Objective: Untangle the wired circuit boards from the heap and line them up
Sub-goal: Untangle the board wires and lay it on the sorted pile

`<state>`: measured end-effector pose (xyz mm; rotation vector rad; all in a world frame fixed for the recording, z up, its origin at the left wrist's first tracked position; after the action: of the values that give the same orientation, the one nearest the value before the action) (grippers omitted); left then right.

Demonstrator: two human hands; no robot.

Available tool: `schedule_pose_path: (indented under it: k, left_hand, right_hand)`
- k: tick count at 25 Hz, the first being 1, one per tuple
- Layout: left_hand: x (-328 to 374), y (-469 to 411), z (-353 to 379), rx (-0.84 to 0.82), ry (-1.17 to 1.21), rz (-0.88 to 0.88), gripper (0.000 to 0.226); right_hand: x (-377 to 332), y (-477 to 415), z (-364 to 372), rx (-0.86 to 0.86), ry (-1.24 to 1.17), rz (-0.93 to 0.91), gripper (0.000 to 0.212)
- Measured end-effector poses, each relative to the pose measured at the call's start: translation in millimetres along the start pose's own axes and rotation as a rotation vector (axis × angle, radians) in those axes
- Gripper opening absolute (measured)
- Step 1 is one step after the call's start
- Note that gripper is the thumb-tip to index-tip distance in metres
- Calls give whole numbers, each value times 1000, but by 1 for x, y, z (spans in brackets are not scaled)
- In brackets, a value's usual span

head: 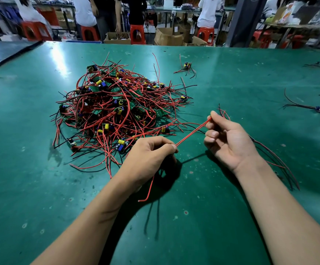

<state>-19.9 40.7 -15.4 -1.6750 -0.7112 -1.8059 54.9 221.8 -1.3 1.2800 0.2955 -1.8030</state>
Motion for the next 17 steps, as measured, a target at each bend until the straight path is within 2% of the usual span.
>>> schedule_pose_path:
  k: [4, 9, 17]
  left_hand:
    - [-2, 1, 0, 12, -3, -8, 14]
    - [-3, 0, 0, 19, 2, -17, 15]
    - [-1, 0, 0, 24, 13, -15, 17]
  right_hand:
    - [4, -3, -1, 113, 160, -174, 12]
    - [6, -4, -2, 87, 223, -209, 9]
    - [12, -1, 4, -118, 286, -176, 44]
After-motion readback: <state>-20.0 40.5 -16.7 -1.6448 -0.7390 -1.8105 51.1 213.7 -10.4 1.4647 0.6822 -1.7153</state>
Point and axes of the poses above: each hand's wrist, its own y-axis away from the middle knuckle, its own z-axis out of the palm, x = y × z, the point moved 1 cm from there along -y, towards the middle knuckle, and after that the axes turned 9 degrees about y, right-handed, at the moved point
